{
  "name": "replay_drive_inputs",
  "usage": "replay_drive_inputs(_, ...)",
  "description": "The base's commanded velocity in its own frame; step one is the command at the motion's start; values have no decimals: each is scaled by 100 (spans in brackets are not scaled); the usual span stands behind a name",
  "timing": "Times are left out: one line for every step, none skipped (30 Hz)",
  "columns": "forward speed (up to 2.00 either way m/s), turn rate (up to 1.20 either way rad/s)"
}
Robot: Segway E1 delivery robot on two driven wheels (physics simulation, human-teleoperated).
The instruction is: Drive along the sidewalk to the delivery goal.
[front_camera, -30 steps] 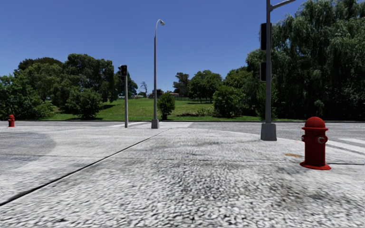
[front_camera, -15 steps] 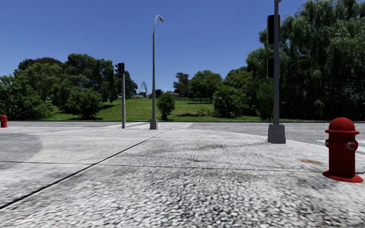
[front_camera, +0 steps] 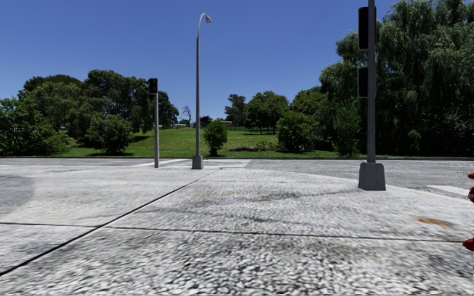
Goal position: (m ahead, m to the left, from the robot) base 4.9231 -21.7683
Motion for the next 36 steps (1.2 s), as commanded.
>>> replay_drive_inputs(116,-24)
replay_drive_inputs(117,-30)
replay_drive_inputs(117,-32)
replay_drive_inputs(117,-32)
replay_drive_inputs(117,-32)
replay_drive_inputs(117,-32)
replay_drive_inputs(117,-32)
replay_drive_inputs(117,-33)
replay_drive_inputs(117,-33)
replay_drive_inputs(117,-35)
replay_drive_inputs(117,-37)
replay_drive_inputs(117,-37)
replay_drive_inputs(117,-39)
replay_drive_inputs(117,-41)
replay_drive_inputs(117,-43)
replay_drive_inputs(117,-43)
replay_drive_inputs(117,-44)
replay_drive_inputs(117,-44)
replay_drive_inputs(117,-44)
replay_drive_inputs(117,-44)
replay_drive_inputs(117,-44)
replay_drive_inputs(117,-44)
replay_drive_inputs(117,-44)
replay_drive_inputs(117,-44)
replay_drive_inputs(117,-44)
replay_drive_inputs(117,-44)
replay_drive_inputs(117,-44)
replay_drive_inputs(117,-44)
replay_drive_inputs(117,-44)
replay_drive_inputs(117,-44)
replay_drive_inputs(117,-44)
replay_drive_inputs(117,-44)
replay_drive_inputs(117,-44)
replay_drive_inputs(117,-44)
replay_drive_inputs(117,-44)
replay_drive_inputs(117,-44)
